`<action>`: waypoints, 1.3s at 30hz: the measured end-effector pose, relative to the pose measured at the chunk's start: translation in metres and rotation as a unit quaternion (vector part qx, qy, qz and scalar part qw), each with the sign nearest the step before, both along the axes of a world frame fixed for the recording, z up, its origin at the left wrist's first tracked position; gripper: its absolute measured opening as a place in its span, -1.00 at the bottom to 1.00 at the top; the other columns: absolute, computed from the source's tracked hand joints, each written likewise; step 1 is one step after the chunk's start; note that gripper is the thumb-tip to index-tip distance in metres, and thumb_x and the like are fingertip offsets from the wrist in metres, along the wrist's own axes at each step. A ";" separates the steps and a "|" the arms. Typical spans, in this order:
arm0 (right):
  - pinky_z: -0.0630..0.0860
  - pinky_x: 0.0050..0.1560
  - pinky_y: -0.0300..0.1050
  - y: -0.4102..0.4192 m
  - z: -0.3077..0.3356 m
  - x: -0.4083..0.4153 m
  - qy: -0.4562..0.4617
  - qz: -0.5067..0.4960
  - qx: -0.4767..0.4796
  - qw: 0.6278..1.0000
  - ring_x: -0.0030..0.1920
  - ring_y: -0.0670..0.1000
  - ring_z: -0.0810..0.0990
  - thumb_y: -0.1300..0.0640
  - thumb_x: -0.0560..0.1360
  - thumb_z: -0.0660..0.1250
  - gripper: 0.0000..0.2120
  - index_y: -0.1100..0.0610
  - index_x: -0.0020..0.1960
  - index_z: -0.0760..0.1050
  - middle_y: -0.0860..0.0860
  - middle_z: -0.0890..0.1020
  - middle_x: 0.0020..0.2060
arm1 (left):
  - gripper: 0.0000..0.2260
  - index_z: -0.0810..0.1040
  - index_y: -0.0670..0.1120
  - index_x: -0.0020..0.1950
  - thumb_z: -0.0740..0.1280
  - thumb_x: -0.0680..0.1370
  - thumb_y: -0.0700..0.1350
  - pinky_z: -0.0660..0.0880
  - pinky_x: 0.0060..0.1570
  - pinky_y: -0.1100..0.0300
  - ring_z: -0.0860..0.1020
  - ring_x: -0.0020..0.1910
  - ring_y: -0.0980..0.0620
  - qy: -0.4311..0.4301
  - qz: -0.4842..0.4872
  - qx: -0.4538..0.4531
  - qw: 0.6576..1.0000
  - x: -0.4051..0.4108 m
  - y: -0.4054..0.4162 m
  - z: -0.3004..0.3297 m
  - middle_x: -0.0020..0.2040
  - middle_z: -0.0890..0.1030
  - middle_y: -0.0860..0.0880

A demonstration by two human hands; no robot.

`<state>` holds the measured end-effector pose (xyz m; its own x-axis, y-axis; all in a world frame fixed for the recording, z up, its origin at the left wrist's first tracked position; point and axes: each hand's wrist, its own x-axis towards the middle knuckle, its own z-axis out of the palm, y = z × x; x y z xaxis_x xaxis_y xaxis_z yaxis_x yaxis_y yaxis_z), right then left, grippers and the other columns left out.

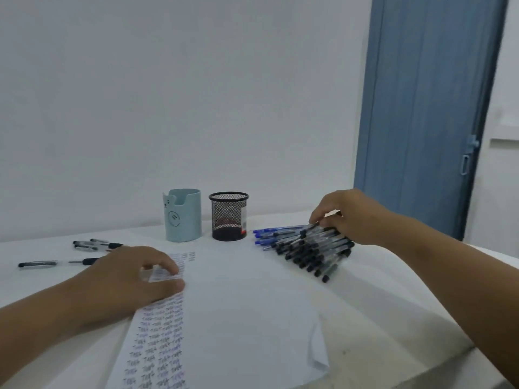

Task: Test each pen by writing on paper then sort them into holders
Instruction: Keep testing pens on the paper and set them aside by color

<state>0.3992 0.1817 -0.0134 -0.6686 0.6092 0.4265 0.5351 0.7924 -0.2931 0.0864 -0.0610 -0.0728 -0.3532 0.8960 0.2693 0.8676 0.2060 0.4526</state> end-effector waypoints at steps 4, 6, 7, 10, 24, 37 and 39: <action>0.54 0.15 -0.11 0.009 -0.010 0.004 0.011 -0.005 0.005 1.000 0.03 -0.10 0.60 0.30 0.56 0.39 -0.74 -0.06 -0.03 0.70 -0.15 0.66 -0.04 | -0.52 0.44 0.57 0.07 0.27 0.16 0.53 0.32 0.08 0.22 0.42 0.12 0.42 0.005 -0.006 0.002 1.000 0.005 -0.001 0.002 0.05 0.54 0.41; 0.57 0.14 -0.10 0.012 -0.013 0.004 0.007 -0.005 -0.013 1.000 0.01 -0.11 0.61 0.26 0.55 0.41 -0.76 -0.08 -0.02 0.69 -0.15 0.65 -0.02 | -0.53 0.43 0.57 0.06 0.26 0.16 0.53 0.31 0.10 0.20 0.41 0.13 0.41 -0.001 -0.001 0.003 1.000 0.006 -0.002 0.003 0.06 0.54 0.39; 0.57 0.13 -0.10 0.013 -0.015 0.004 0.006 -0.004 -0.018 1.000 0.00 -0.12 0.62 0.25 0.54 0.42 -0.76 -0.10 -0.01 0.68 -0.16 0.65 -0.01 | -0.50 0.45 0.56 0.06 0.25 0.14 0.56 0.31 0.10 0.20 0.41 0.13 0.42 -0.006 -0.002 0.003 1.000 0.007 -0.003 0.003 0.06 0.53 0.39; 0.57 0.12 -0.10 0.015 -0.018 0.003 0.017 0.006 -0.021 1.000 0.00 -0.14 0.61 0.26 0.53 0.43 -0.69 -0.19 -0.02 0.63 -0.16 0.63 0.05 | -0.41 0.47 0.54 0.08 0.22 0.09 0.62 0.31 0.09 0.21 0.41 0.12 0.44 -0.014 -0.007 0.007 1.000 0.006 -0.004 0.004 0.04 0.53 0.41; 0.49 0.20 -0.16 0.013 -0.015 -0.020 -0.023 0.018 -0.011 1.000 0.12 -0.11 0.56 0.34 0.57 0.32 -0.62 -0.14 0.00 0.68 -0.19 0.63 0.05 | -0.19 0.46 0.55 0.10 0.06 -0.09 0.76 0.34 0.21 0.14 0.40 0.17 0.43 -0.004 -0.007 -0.003 1.000 0.002 -0.003 0.004 0.09 0.53 0.41; 0.51 0.15 -0.22 -0.029 -0.003 -0.069 -0.017 0.091 0.038 0.995 0.04 -0.14 0.60 0.19 0.61 0.31 -0.80 0.01 0.12 0.68 -0.11 0.68 0.04 | -0.73 0.62 0.33 0.03 0.45 0.37 0.31 0.34 -0.03 0.40 0.51 0.07 0.42 -0.021 -0.001 0.039 0.999 0.000 0.000 0.003 0.01 0.58 0.43; 0.48 0.09 -0.25 -0.045 -0.004 -0.090 -0.024 0.124 0.051 0.991 -0.08 -0.17 0.58 0.15 0.60 0.33 -0.82 0.04 0.10 0.69 -0.09 0.68 -0.01 | -0.82 0.63 0.30 0.01 0.50 0.43 0.20 0.38 -0.06 0.39 0.56 0.02 0.38 -0.032 0.008 0.085 0.996 -0.004 0.004 0.006 0.00 0.60 0.39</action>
<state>0.3094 0.1365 -0.0175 -0.8128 0.3793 0.4422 0.3321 0.9253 -0.1834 0.0829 -0.0566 -0.0664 -0.3892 0.8331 0.3931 0.8327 0.1356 0.5369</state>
